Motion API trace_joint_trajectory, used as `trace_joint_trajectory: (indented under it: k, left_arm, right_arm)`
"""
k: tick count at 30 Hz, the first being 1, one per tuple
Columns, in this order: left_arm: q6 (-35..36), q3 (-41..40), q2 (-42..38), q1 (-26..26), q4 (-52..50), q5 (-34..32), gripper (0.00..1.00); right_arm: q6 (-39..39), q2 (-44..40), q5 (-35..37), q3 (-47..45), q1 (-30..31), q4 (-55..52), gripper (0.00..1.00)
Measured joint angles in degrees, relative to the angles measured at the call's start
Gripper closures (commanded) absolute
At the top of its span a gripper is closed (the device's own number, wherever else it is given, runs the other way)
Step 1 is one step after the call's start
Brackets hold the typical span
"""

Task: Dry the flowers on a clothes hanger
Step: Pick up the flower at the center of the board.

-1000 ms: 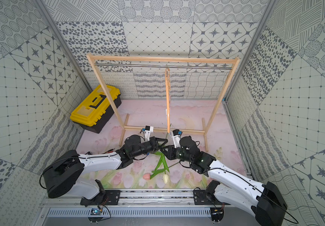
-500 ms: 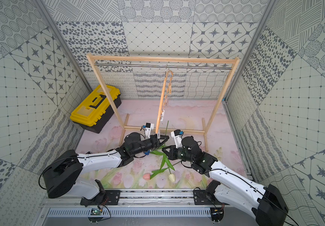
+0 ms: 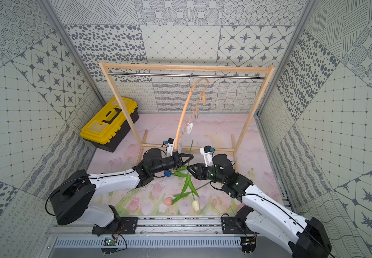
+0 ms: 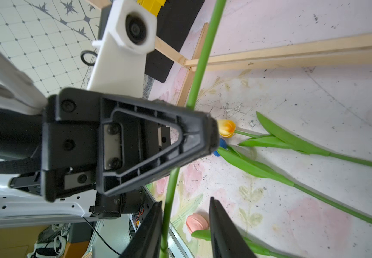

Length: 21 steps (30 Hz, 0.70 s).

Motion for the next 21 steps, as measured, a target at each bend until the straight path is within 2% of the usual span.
trace_joint_trajectory:
  k: [5, 21]
  left_arm:
    - [-0.02, -0.63, -0.04, 0.00, 0.04, 0.17, 1.00]
    - [-0.22, -2.21, -0.04, 0.00, 1.68, -0.07, 1.00]
  right_arm:
    - [0.81, 0.44, -2.38, 0.00, -1.49, 1.05, 0.69]
    - [1.22, 4.11, -8.02, 0.00, -1.44, 3.74, 0.77]
